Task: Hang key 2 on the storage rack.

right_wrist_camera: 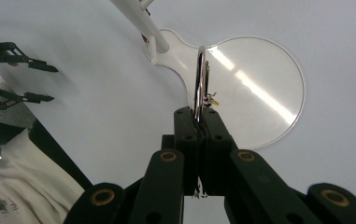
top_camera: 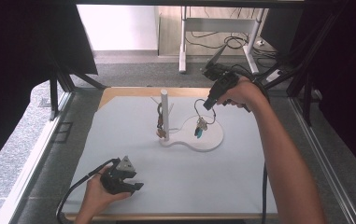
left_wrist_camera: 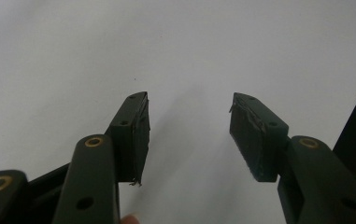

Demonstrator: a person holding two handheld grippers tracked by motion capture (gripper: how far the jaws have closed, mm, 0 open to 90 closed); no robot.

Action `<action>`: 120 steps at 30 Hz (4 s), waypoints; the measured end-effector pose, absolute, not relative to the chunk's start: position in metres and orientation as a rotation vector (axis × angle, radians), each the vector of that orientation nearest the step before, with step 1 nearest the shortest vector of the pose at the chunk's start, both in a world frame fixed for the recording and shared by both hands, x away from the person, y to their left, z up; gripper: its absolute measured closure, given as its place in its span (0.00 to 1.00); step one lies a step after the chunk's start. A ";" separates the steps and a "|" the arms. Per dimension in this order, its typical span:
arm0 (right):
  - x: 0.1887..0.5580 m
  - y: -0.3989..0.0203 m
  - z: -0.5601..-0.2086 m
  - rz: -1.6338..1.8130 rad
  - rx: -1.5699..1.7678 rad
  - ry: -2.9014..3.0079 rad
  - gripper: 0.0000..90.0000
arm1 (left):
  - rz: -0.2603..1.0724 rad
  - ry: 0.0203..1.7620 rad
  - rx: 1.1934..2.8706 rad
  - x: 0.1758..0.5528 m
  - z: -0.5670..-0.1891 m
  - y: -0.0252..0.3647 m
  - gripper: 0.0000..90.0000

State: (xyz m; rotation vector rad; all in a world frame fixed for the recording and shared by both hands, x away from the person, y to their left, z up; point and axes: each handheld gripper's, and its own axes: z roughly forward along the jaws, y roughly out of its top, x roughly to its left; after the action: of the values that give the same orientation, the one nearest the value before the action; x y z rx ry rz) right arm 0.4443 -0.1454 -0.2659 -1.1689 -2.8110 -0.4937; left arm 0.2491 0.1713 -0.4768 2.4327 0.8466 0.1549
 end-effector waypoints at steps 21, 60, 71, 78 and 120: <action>0.461 -0.129 -0.267 -0.522 -1.179 -2.817 0.98 | 0.151 0.843 2.424 0.249 -0.476 0.173 0.54; 0.486 -0.094 -0.296 -0.554 -1.166 -2.810 0.98 | 0.150 0.842 2.425 0.248 -0.475 0.174 0.54; 0.487 -0.088 -0.299 -0.572 -1.159 -2.814 0.98 | 0.141 0.839 2.427 0.248 -0.475 0.173 0.54; 0.488 -0.082 -0.302 -0.571 -1.147 -2.815 0.98 | 0.142 0.838 2.426 0.248 -0.476 0.173 0.54; 0.470 -0.072 -0.332 -0.535 -1.015 -2.775 0.82 | 0.128 0.845 2.460 0.249 -0.483 0.167 0.54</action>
State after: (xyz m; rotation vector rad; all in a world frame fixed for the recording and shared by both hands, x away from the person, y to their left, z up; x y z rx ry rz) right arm 0.4700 -0.0724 -0.3315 -1.0153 -2.7746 -0.5353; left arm 0.2494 0.1665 -0.4830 2.4603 0.8446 0.1278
